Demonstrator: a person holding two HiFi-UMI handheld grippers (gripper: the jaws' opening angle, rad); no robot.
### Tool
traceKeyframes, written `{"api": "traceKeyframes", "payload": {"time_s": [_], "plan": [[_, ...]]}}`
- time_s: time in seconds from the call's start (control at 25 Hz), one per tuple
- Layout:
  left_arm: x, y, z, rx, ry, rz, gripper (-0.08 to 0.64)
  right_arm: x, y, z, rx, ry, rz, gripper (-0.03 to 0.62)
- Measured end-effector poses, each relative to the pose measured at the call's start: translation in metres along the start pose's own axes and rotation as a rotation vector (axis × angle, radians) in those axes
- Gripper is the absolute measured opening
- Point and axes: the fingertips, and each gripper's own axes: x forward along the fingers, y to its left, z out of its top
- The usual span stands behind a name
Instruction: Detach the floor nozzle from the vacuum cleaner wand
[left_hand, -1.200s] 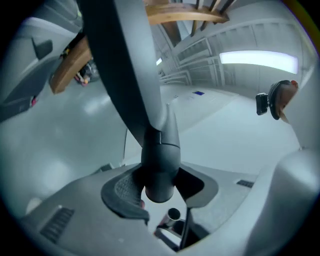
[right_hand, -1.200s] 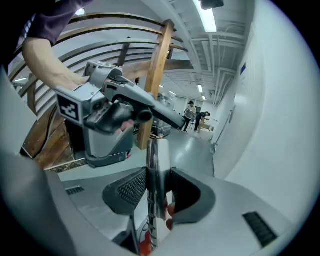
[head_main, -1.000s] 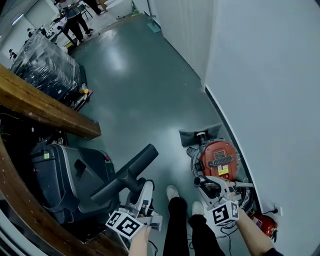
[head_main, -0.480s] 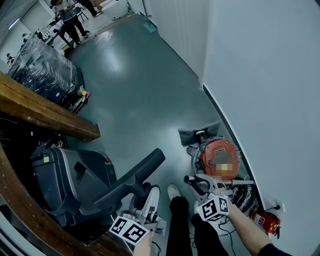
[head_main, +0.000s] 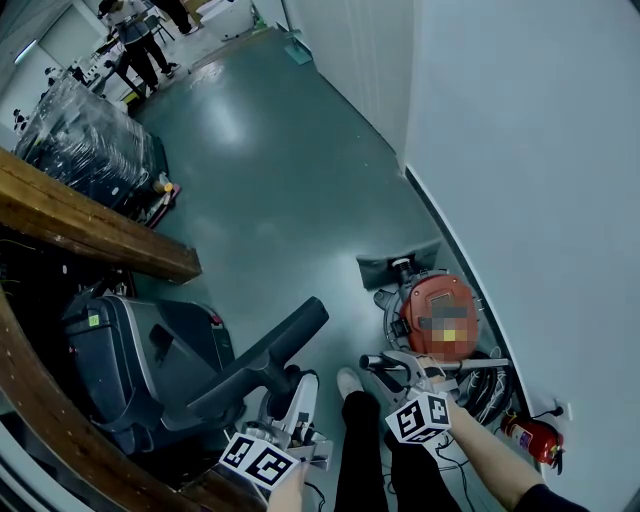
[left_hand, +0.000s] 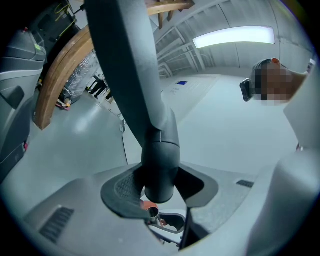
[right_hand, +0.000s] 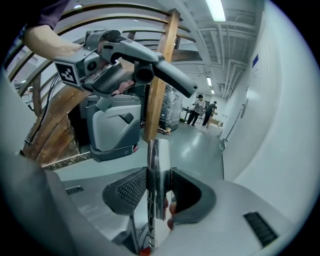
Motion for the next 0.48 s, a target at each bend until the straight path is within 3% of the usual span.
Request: {"api": "traceKeyframes", "payload": {"time_s": [0.32,0.48], "plan": [[0.000,-0.007,0.003,-0.005,-0.001,-0.013,0.178,-0.018,0.002,0.009,0.057,-0.041,0.048,0.181],[0.002,-0.029,0.013,0.001,-0.016,-0.043,0.178,-0.044,-0.006,0.026,0.106,-0.072,0.031,0.184]]}}
